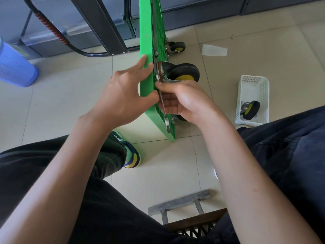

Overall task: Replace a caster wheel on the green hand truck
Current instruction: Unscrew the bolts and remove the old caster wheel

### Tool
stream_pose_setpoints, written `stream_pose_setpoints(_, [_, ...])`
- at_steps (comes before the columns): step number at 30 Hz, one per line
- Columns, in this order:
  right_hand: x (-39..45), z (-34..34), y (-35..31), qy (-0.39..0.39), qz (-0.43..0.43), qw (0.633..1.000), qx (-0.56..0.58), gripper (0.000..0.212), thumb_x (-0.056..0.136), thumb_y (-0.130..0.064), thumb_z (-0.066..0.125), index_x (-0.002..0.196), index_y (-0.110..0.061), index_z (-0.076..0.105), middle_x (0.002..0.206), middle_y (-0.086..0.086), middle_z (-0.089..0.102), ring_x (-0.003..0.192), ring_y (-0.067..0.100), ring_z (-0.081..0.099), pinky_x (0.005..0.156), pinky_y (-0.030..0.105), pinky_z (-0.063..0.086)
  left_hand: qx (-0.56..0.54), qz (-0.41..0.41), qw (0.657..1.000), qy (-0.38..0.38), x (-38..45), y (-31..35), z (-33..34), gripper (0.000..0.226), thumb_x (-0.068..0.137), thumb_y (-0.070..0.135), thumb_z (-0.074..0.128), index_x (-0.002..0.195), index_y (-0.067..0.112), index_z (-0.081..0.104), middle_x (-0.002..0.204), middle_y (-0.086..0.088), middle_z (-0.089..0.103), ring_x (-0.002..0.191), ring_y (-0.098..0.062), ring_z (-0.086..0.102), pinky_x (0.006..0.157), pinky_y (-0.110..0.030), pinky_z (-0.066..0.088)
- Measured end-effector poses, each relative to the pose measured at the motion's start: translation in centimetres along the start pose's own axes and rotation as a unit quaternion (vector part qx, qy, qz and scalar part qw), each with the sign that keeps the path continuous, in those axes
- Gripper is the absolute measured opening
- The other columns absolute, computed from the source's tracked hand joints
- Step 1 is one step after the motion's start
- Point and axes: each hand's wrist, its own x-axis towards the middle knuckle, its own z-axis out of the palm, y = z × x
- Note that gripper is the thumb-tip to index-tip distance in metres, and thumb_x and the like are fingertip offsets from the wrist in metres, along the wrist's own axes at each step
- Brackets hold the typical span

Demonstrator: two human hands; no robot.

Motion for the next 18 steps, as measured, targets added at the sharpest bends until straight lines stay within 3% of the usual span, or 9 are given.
stream_pose_setpoints(6, [0.04, 0.08, 0.39, 0.012, -0.002, 1.0, 0.021, 0.013, 0.094, -0.014, 0.072, 0.092, -0.001, 0.07, 0.073, 0.01, 0.07, 0.052, 0.017, 0.063, 0.047, 0.024, 0.051, 0.007, -0.002, 1.0, -0.008, -0.01, -0.04, -0.11, 0.074, 0.081, 0.045, 0.055, 0.15, 0.019, 0.048, 0.162, 0.002, 0.032, 0.136, -0.023, 0.052, 0.103, -0.048, 0.05])
stream_pose_setpoints(13, [0.33, 0.23, 0.1, -0.006, 0.035, 0.992, 0.121, 0.019, 0.096, -0.017, 0.069, 0.082, -0.004, 0.065, 0.066, 0.006, 0.066, 0.049, 0.01, 0.058, 0.041, 0.018, 0.047, 0.01, 0.006, 1.0, -0.004, 0.08, -0.19, -0.03, 0.075, 0.08, 0.047, 0.055, 0.149, 0.018, 0.05, 0.161, -0.001, 0.034, 0.137, -0.024, 0.05, 0.101, -0.049, 0.051])
stream_pose_setpoints(18, [0.51, 0.34, 0.4, 0.003, 0.032, 0.994, 0.106, 0.019, 0.096, -0.018, 0.069, 0.082, -0.007, 0.065, 0.065, 0.005, 0.067, 0.048, 0.01, 0.057, 0.041, 0.019, 0.047, 0.015, 0.006, 1.0, -0.008, 0.0, -0.03, -0.25, 0.077, 0.079, 0.049, 0.053, 0.149, 0.018, 0.049, 0.161, -0.001, 0.034, 0.136, -0.024, 0.051, 0.102, -0.048, 0.051])
